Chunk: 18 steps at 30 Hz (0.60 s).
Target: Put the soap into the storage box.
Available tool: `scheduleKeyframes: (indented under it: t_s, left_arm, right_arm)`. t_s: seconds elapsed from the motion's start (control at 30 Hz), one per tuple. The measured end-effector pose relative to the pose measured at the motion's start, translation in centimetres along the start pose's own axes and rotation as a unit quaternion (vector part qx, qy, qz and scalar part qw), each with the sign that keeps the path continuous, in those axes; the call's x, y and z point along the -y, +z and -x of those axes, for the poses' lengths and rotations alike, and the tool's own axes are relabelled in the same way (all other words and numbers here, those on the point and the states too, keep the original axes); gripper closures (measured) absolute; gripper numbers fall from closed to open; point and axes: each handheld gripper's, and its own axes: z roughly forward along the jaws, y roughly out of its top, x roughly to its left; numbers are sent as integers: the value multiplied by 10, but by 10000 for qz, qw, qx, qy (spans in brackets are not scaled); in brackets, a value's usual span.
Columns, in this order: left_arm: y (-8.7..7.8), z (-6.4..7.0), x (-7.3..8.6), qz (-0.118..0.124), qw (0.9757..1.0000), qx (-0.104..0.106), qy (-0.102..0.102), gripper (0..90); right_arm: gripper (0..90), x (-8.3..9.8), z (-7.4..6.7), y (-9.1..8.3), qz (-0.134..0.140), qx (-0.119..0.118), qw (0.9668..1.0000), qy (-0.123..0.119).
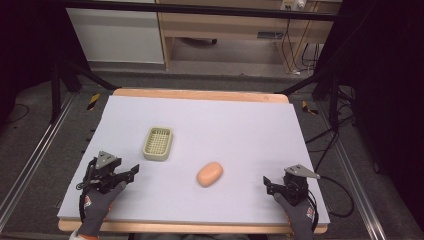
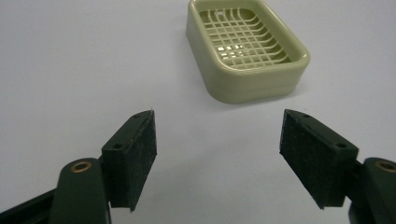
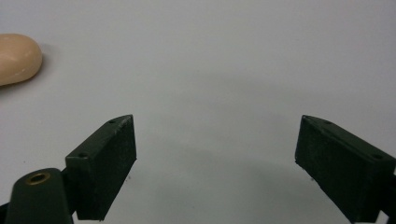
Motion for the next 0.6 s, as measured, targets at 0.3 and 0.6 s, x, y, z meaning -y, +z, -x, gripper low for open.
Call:
scheduleKeyframes:
  t_s: [0.3, 0.6]
  left_arm:
    - [-2, 10, -4, 36, 9998, 157, 82, 297]
    - [-6, 21, -9, 89, 9993, 290, 218, 306]
  right_arm:
    - [118, 0, -2, 1, 5, 32, 10000, -90]
    - [107, 0, -3, 2, -20, 91, 9999, -64]
